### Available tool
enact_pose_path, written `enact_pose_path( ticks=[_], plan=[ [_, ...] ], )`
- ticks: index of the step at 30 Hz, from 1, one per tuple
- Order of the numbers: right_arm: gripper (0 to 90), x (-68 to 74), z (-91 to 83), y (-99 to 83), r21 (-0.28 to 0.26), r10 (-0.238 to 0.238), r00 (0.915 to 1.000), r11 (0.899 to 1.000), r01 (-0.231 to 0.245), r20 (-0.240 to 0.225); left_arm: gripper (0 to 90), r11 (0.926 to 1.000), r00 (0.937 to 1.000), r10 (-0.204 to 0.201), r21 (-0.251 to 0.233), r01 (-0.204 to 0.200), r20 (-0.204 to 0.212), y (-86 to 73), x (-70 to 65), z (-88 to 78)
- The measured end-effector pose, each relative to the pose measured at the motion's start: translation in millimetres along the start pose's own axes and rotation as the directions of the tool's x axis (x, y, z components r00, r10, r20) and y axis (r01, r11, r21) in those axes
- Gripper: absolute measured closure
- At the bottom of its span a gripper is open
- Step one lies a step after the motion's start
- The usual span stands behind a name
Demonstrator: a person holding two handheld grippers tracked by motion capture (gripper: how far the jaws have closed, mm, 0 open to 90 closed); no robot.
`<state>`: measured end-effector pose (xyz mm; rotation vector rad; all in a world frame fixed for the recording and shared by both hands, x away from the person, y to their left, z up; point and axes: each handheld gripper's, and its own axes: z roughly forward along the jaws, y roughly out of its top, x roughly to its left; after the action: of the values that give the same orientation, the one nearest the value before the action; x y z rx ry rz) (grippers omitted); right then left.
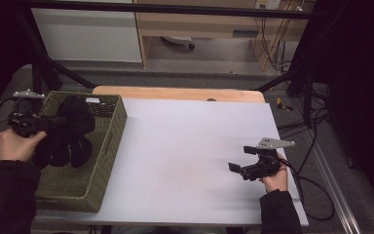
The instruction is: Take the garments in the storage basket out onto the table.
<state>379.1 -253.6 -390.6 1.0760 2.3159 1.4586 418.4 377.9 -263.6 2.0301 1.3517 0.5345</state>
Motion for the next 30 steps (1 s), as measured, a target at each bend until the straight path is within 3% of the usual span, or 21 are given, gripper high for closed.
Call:
enact_pose_path(
  ticks=[11,30],
  plan=[
    [1.5,0.3,0.3,0.0,0.002,0.001,1.0,1.0,-0.001,-0.001,73.2,0.9998,0.9997,0.013,-0.016,-0.013,0.022,6.5,-5.6,-13.6],
    [1.5,0.2,0.4,-0.1,0.003,0.0,1.0,1.0,0.0,-0.001,73.2,0.9966,0.9954,0.075,-0.038,-0.072,0.06,22.1,-22.4,-35.9]
  ],
)
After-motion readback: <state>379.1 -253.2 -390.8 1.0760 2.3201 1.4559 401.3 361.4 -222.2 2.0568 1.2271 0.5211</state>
